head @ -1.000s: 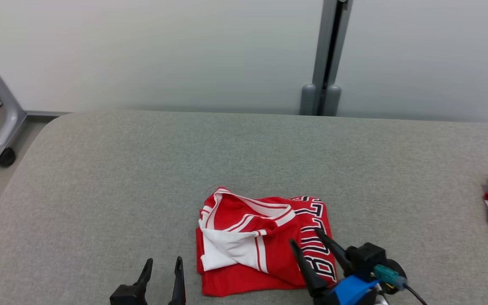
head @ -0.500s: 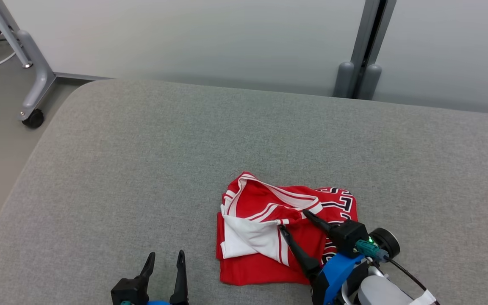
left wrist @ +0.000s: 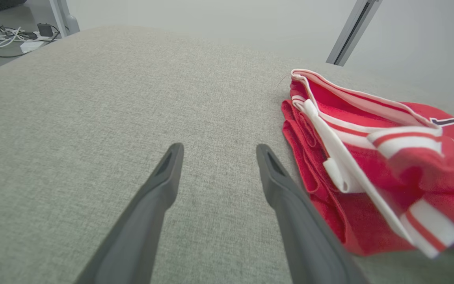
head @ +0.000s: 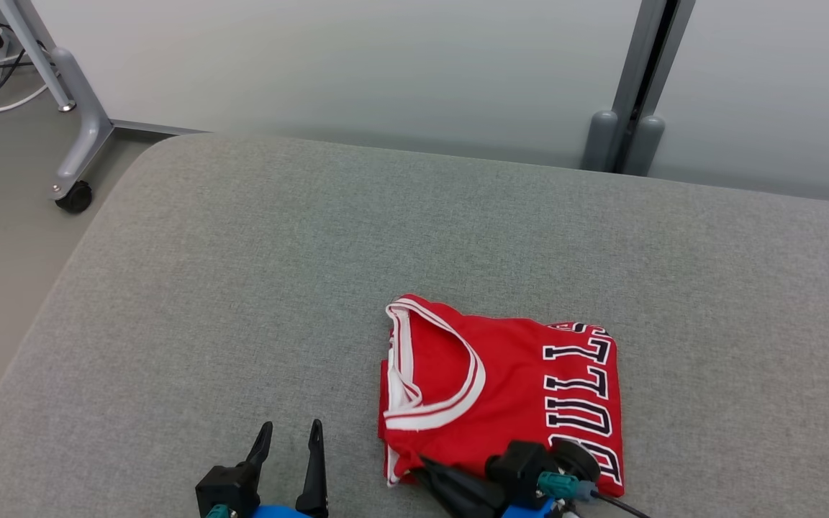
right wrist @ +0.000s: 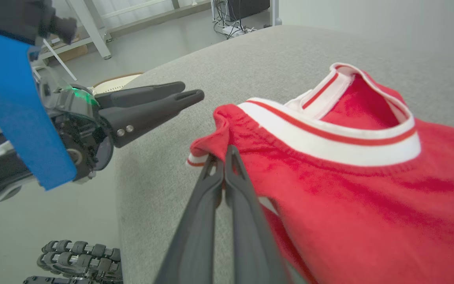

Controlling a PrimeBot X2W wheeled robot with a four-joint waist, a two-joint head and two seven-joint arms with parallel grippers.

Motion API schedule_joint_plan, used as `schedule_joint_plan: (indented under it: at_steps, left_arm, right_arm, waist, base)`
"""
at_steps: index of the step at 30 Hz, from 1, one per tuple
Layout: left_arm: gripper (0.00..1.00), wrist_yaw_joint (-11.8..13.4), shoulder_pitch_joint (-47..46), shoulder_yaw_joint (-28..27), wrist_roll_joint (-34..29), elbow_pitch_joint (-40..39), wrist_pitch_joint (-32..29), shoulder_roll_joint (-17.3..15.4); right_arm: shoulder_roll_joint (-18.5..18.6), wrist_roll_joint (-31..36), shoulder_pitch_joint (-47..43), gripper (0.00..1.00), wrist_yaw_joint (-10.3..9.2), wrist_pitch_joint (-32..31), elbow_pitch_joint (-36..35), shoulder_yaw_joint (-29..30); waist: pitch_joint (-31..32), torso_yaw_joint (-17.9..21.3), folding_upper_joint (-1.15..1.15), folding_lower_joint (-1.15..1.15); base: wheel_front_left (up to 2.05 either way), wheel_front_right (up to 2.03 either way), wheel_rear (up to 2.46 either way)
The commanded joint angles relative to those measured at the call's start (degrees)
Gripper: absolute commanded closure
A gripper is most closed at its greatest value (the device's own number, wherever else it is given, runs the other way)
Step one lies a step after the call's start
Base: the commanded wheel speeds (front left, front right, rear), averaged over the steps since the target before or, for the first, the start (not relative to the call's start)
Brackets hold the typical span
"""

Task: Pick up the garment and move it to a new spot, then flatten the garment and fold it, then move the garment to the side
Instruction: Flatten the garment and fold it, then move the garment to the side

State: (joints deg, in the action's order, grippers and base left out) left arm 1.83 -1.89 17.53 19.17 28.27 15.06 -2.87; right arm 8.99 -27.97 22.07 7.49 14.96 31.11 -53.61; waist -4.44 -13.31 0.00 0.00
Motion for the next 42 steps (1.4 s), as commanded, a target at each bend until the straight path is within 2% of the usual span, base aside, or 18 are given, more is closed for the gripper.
schedule_joint_plan:
  at_steps: [1, 2, 3, 4, 5, 10, 14, 18, 23, 28, 34, 42]
  left_arm:
    - [0.0, -0.22, -0.5, 0.12, 0.21, 0.02, 0.11, -0.04]
    - [0.0, -0.34, -0.53, 0.22, 0.26, 0.05, 0.11, -0.05]
    - [0.0, -0.43, -0.54, 0.25, 0.27, 0.07, 0.12, -0.05]
    - [0.0, -0.42, -0.54, 0.24, 0.25, 0.11, 0.12, -0.05]
    - [0.0, -0.47, -0.53, 0.18, 0.2, 0.17, 0.12, -0.05]
    - [0.0, -0.01, -0.31, -0.82, -0.5, 0.19, 0.12, -0.04]
    - [0.0, -0.07, -0.55, -1.64, -1.19, -0.17, 0.11, -0.05]
    - [0.0, -0.05, -1.06, -2.58, -2.0, -0.75, 0.11, -0.07]
    - [0.0, -0.26, -1.26, -3.7, -3.56, -0.56, 0.11, -0.09]
    - [0.0, -0.69, -0.94, -5.29, -5.39, -0.15, 0.12, -0.05]
    - [0.0, -1.06, 0.48, -6.82, -6.13, -0.59, 0.12, -0.05]
    - [0.0, -0.79, 2.29, -7.24, -6.88, -1.99, 0.12, -0.05]
  right_arm:
    - [0.66, -2.12, 0.72, 1.0, 0.0, -0.28, 0.84, -1.96]
    - [0.84, -3.39, 1.14, 1.0, 0.0, -0.91, 1.43, -3.44]
    - [0.85, -4.94, 1.39, 0.77, 0.0, -1.66, 2.04, -4.98]
    - [0.87, -6.47, 1.54, 0.09, 0.0, -2.38, 2.51, -6.4]
    - [0.82, -7.7, 2.01, 0.0, 0.0, -2.34, 2.47, -7.79]
    - [1.83, -12.39, 4.39, 0.0, 0.0, -0.79, 0.62, -12.4]
    - [2.69, -13.98, 5.18, 0.0, 0.0, 0.19, 0.36, -9.06]
    - [3.39, -8.73, 2.19, 0.0, -0.01, 0.22, 1.21, 5.31]
    - [0.55, 2.21, -2.84, 0.0, 0.0, 0.24, 1.49, 22.74]
    - [-2.1, 10.16, -7.83, 0.0, 0.0, 0.25, 1.03, 34.52]
    - [-4.4, 15.3, -11.99, 0.0, 0.0, 0.26, 1.44, 45.15]
    - [-5.88, 19.07, -15.21, 0.0, 0.0, 0.26, 1.67, 49.47]
  waist:
    - [0.03, -0.26, 0.0, 0.0]
    - [0.03, -0.46, 0.0, 0.0]
    - [0.01, -0.61, 0.0, 0.0]
    - [-0.01, -0.74, 0.0, 0.0]
    - [-0.03, -0.84, 0.0, 0.0]
    - [-0.02, -0.05, 0.0, 0.0]
    - [0.56, 1.47, 0.0, 0.0]
    - [1.29, 3.39, 0.0, 0.0]
    - [2.4, 6.09, 0.0, 0.0]
    - [3.53, 8.78, 0.0, 0.0]
    - [4.42, 11.28, 0.0, 0.0]
    - [5.37, 13.32, 0.0, 0.0]
  base:
    - [0.0, 0.0, 0.0]
    - [0.0, 0.0, 0.0]
    - [0.0, 0.0, 0.0]
    - [0.0, 0.0, 0.0]
    - [0.0, 0.0, 0.0]
    - [0.0, 0.0, 0.0]
    - [0.0, 0.0, 0.0]
    - [0.0, 0.0, 0.0]
    - [0.0, 0.0, 0.0]
    - [0.0, 0.0, 0.0]
    - [0.0, 0.0, 0.0]
    - [0.0, 0.0, 0.0]
